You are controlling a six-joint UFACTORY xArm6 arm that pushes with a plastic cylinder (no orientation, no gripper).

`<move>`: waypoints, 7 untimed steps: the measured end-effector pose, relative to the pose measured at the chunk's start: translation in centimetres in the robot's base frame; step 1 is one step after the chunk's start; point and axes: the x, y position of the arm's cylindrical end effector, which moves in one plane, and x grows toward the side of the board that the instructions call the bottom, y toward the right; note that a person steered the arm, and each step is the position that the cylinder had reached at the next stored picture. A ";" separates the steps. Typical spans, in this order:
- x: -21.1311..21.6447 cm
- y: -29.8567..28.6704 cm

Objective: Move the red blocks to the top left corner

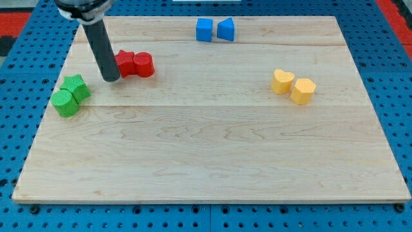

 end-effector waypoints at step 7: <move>-6.8 -4.9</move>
